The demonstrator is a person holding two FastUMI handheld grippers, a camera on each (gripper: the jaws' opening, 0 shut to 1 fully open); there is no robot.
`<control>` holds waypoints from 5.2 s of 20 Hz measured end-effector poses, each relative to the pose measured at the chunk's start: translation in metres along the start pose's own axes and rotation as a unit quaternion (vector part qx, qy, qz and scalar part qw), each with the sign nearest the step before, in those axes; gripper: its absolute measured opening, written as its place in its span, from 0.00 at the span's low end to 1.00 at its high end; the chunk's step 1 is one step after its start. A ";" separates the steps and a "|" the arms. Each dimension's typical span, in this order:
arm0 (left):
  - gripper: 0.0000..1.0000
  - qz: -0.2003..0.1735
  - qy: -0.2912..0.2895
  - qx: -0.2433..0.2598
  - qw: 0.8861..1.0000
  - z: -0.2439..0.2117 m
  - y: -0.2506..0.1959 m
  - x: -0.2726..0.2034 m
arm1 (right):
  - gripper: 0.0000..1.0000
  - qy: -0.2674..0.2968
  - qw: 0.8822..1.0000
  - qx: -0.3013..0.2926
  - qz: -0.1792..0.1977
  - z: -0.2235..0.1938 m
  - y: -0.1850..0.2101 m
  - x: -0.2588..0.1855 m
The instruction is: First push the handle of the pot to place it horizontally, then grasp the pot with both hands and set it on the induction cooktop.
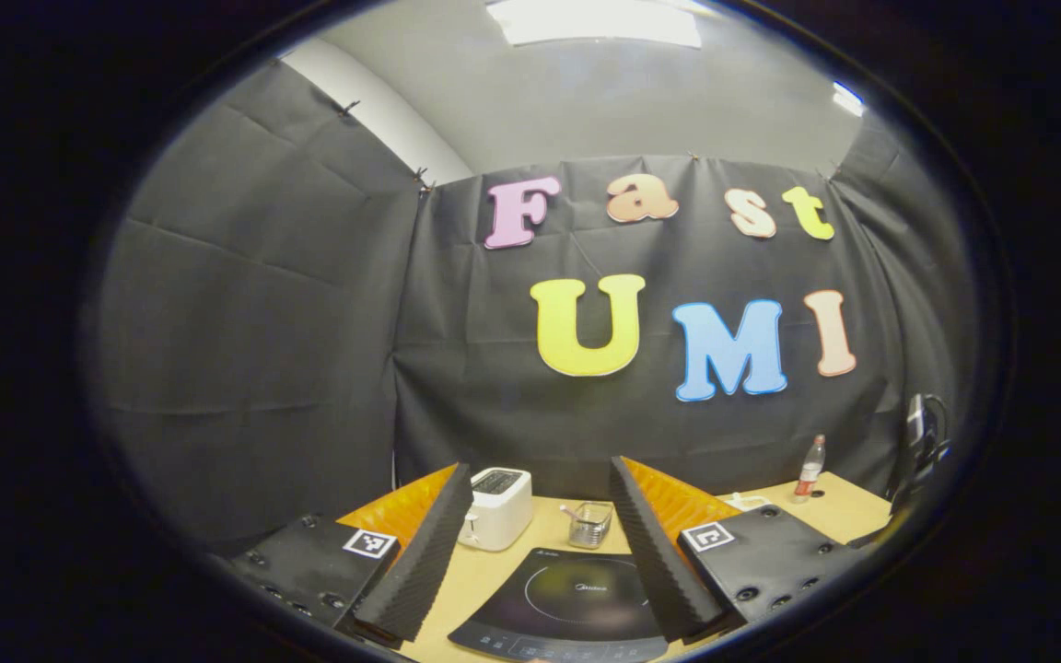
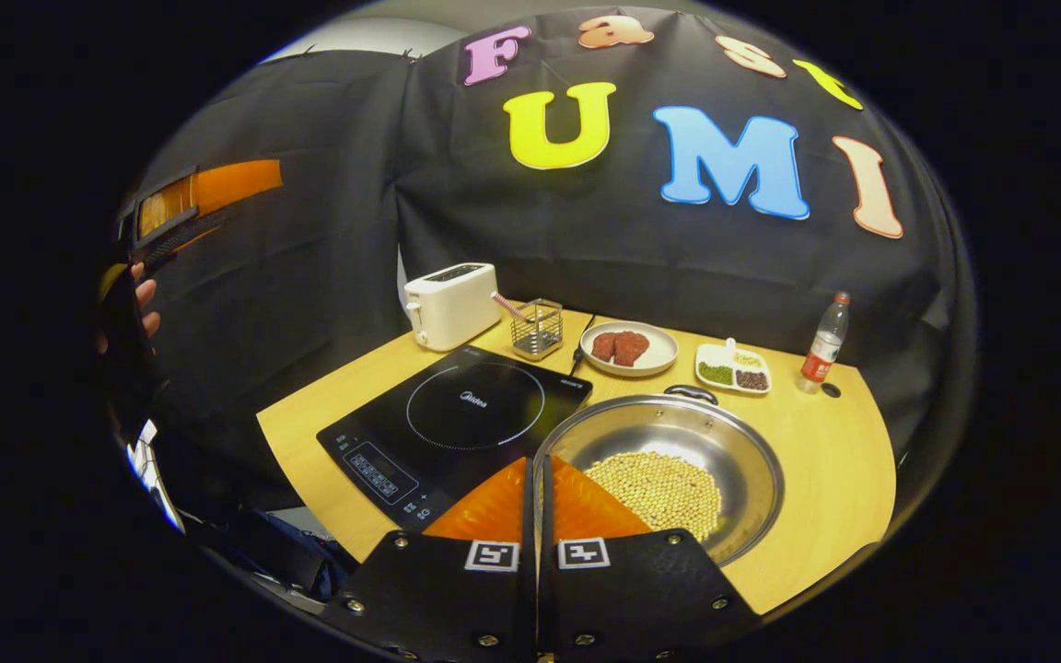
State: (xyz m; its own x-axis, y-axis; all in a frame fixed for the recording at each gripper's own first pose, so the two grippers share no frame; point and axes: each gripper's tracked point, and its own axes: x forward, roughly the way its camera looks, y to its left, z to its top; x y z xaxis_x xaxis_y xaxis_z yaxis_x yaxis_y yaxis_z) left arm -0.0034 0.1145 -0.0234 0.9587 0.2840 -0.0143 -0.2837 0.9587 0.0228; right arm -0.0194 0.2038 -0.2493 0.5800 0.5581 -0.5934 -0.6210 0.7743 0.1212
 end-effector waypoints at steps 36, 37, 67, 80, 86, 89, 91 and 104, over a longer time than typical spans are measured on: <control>0.94 -0.136 0.017 -0.022 0.990 -0.037 -0.065 0.100 | 0.01 0.188 0.975 0.088 -0.073 -0.125 -0.029 0.020; 0.92 -0.140 0.017 -0.024 0.990 -0.036 -0.070 0.099 | 0.01 0.191 0.974 0.092 -0.078 -0.128 -0.033 0.016; 0.98 -0.121 0.034 0.000 0.992 -0.033 -0.203 0.080 | 0.01 0.257 0.958 0.062 -0.113 -0.164 -0.187 -0.051; 1.00 -0.073 0.047 0.018 0.996 -0.040 -0.197 0.071 | 0.01 0.247 0.954 0.009 -0.171 -0.156 -0.261 -0.031; 1.00 -0.048 0.056 0.024 0.997 -0.046 -0.185 0.065 | 0.01 0.222 0.954 0.029 -0.198 -0.146 -0.288 -0.017; 1.00 -0.041 0.061 0.025 0.997 -0.052 -0.186 0.062 | 0.01 0.214 0.954 0.048 -0.204 -0.140 -0.299 -0.013; 1.00 -0.038 0.064 0.026 0.997 -0.056 -0.187 0.060 | 0.01 0.205 0.955 0.059 -0.207 -0.137 -0.304 -0.009; 0.97 -0.082 0.102 0.035 0.991 -0.104 -0.211 0.066 | 0.01 0.076 0.948 0.110 -0.290 -0.096 -0.323 -0.039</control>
State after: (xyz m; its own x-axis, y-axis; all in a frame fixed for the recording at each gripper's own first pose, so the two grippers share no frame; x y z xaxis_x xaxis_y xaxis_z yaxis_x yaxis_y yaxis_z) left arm 0.1177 -0.0675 -0.1335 0.9656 0.1291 -0.2256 -0.1155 0.9907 0.0723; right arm 0.1076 -0.0967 -0.3415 0.6966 -0.0162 -0.7173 -0.0873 0.9904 -0.1071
